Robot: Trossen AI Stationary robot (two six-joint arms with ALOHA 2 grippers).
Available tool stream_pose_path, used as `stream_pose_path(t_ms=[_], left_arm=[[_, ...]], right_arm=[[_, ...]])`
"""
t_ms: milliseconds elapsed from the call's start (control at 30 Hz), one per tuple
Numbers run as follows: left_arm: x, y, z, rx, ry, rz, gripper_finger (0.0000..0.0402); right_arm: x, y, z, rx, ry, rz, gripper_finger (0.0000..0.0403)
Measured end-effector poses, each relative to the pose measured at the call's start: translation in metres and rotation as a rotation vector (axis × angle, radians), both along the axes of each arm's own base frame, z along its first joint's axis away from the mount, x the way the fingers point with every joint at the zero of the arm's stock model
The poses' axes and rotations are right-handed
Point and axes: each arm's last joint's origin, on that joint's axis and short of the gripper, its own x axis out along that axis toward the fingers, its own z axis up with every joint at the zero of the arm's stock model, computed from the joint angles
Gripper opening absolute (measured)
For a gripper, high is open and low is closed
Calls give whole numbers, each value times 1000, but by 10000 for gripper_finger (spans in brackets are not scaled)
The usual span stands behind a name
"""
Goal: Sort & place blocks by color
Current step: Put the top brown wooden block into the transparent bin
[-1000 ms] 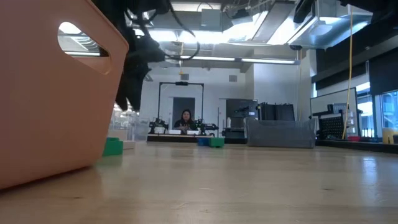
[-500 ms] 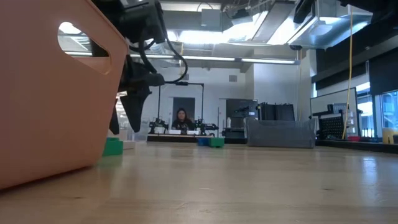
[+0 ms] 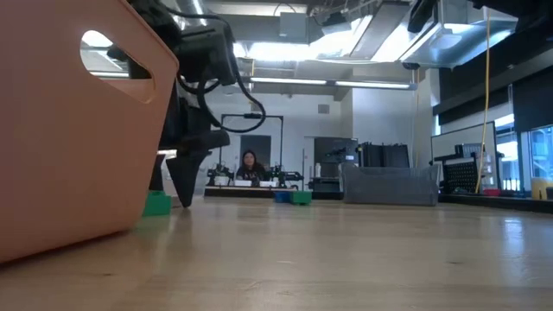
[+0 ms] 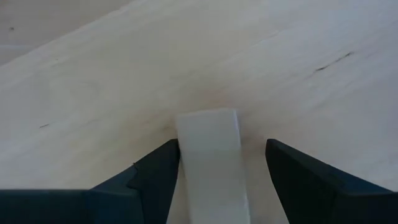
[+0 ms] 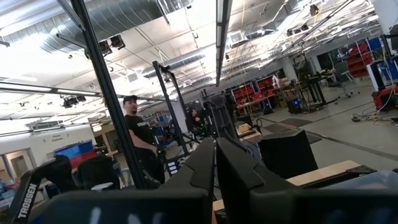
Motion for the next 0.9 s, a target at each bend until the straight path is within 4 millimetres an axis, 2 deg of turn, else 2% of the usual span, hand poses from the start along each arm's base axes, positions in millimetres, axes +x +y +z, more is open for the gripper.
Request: stream_pose_path(t_ms=[233,333,467,600,667,767,900], left_arm=[[1,0,-3,3,22,-20,224],[-1,-1,-4,-4,49,-39,192],[-5,0,-5,-5,95,-90,118],[-10,3,3,19,114,-153,115],[-15,7,16,47,94,-177,115],[-19,16,46,130,-23,-193,115],[-34,22,97,280,-247,-210,115]], right_arm=[[0,0,0,0,-1,0,21],[0,0,0,0,-1,0,21],[0,0,0,0,-1,0,21],[0,0,0,0,-1,0,21],[0,0,0,0,-1,0,21],[0,0,0,0,-3,0,21],[0,0,1,1,-9,0,21]])
